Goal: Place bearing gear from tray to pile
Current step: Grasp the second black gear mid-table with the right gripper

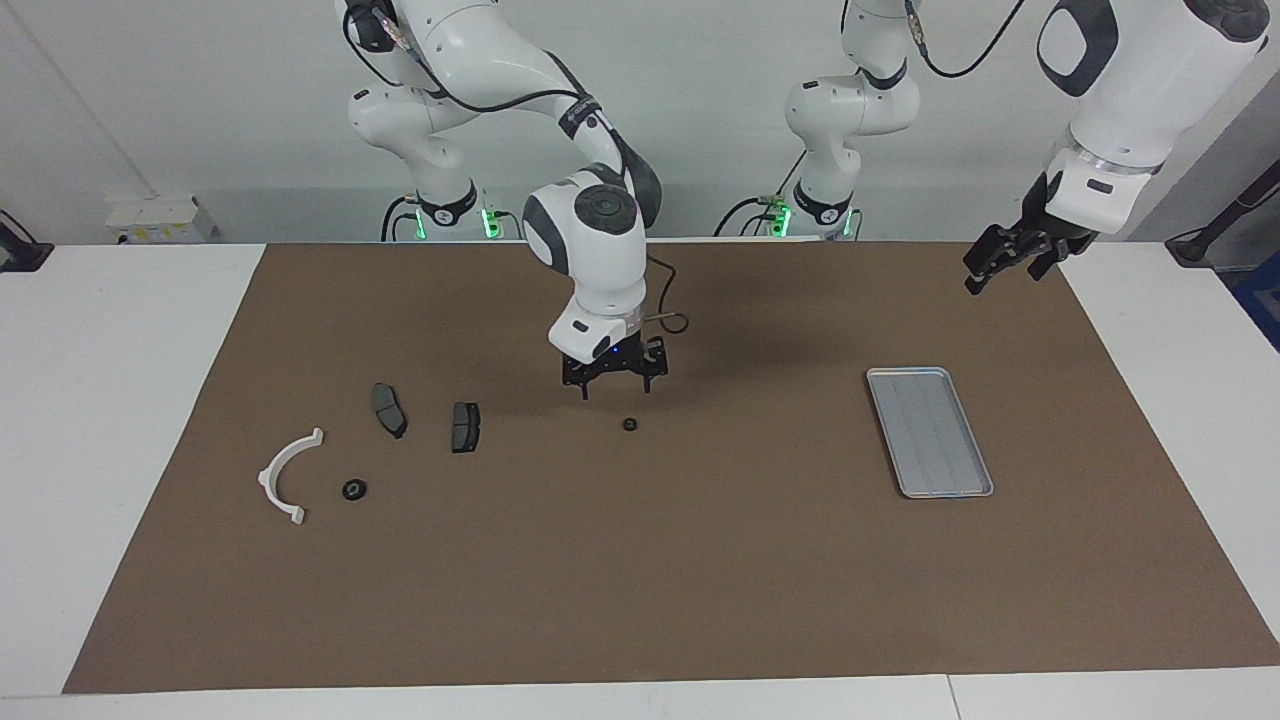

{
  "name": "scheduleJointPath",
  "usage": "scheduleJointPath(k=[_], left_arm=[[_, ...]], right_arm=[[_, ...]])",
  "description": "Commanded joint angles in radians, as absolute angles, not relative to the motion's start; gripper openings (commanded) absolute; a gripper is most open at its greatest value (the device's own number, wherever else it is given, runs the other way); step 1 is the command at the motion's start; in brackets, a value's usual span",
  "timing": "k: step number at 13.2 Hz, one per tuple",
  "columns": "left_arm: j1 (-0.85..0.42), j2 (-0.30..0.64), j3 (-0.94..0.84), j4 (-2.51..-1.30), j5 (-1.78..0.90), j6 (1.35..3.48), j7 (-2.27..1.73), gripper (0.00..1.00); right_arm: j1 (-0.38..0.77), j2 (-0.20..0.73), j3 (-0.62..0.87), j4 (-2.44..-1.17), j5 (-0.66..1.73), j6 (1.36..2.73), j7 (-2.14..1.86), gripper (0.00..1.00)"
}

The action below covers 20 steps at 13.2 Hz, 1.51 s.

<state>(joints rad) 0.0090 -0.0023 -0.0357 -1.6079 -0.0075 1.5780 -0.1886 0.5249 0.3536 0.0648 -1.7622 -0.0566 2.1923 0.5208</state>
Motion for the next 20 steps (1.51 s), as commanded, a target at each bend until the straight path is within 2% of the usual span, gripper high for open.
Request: scheduleJointPath(k=[1, 6, 12, 20], left_arm=[[0.012, -0.038, -0.041, -1.654, -0.018, 1.601, -0.172, 1.0], [0.011, -0.037, -0.043, -1.654, -0.018, 1.603, -0.17, 1.0], [0.008, -0.038, -0.046, -1.654, -0.018, 1.595, -0.176, 1.0], [0.008, -0.04, -0.044, -1.657, -0.018, 1.595, -0.179, 1.0]], right_arm=[[0.525, 0.377, 0.071, -1.784, -0.04, 2.249, 0.522, 1.0], [0.517, 0.442, 0.069, -1.796, -0.04, 2.33, 0.506, 1.0], [0.48, 0.439, 0.069, -1.859, -0.04, 2.358, 0.425, 0.99], [0.492, 0.469, 0.071, -1.85, -0.037, 2.405, 0.446, 0.99]])
